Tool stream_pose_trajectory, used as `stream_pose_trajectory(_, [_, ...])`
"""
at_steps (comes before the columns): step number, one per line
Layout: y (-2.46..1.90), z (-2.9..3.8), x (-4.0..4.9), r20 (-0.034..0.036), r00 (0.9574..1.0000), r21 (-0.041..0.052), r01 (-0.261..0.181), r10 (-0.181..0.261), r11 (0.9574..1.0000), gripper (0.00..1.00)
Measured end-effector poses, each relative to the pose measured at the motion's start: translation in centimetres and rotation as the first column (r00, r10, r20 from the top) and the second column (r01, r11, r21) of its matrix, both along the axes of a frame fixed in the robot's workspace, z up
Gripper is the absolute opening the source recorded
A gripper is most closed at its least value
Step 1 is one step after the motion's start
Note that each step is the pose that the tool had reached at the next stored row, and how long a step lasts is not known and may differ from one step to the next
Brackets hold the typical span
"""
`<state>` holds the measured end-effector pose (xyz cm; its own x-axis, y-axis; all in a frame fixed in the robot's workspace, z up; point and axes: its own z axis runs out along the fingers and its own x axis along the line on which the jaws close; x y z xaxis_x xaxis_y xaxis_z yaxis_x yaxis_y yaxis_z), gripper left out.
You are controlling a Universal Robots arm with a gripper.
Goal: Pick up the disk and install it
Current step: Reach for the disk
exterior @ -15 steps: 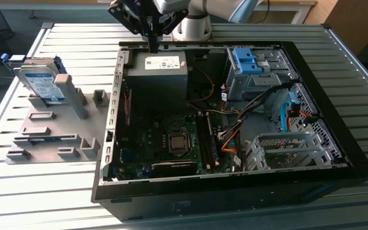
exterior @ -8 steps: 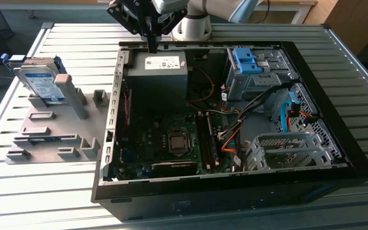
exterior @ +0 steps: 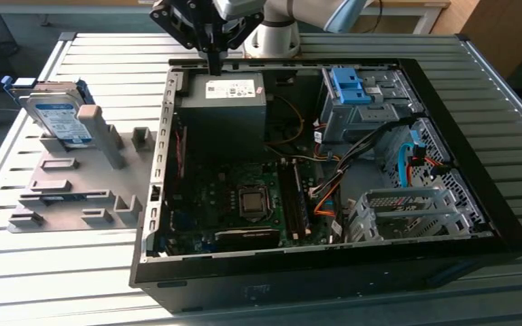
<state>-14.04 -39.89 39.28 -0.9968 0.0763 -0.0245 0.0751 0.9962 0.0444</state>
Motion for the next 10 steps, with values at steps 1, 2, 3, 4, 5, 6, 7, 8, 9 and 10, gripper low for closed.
stream_pose_trajectory(1, [0.00,0.00,-0.03,0.0000,1.0000,0.0000,0.000,0.000,1.0000,0.11])
stream_pose_trajectory(2, [0.00,0.00,-0.05,0.0000,1.0000,0.0000,0.000,0.000,1.0000,0.11])
stream_pose_trajectory(3, [0.00,-0.01,-0.07,0.0000,1.0000,0.0000,0.000,0.000,1.0000,0.11])
stream_pose_trajectory(4, [0.00,-0.01,-0.09,0.0000,1.0000,0.0000,0.000,0.000,1.0000,0.11])
stream_pose_trajectory(5, [0.00,0.00,-0.11,0.0000,1.0000,-0.0001,0.000,0.000,1.0000,0.11])
stream_pose_trajectory(6, [0.00,-0.01,-0.13,0.0000,1.0000,0.0000,0.000,0.000,1.0000,0.11])
stream_pose_trajectory(7, [0.00,-0.01,-0.15,0.0000,1.0000,0.0000,0.000,0.000,1.0000,0.11])
stream_pose_trajectory(8, [0.00,-0.01,-0.17,0.0000,1.0000,0.0000,0.000,0.000,1.0000,0.11])
stream_pose_trajectory(9, [0.00,-0.01,-0.19,0.0000,1.0000,0.0000,0.000,0.000,1.0000,0.11])
stream_pose_trajectory(10, [0.00,-0.01,-0.21,0.0000,1.0000,-0.0001,0.000,0.000,1.0000,0.11])
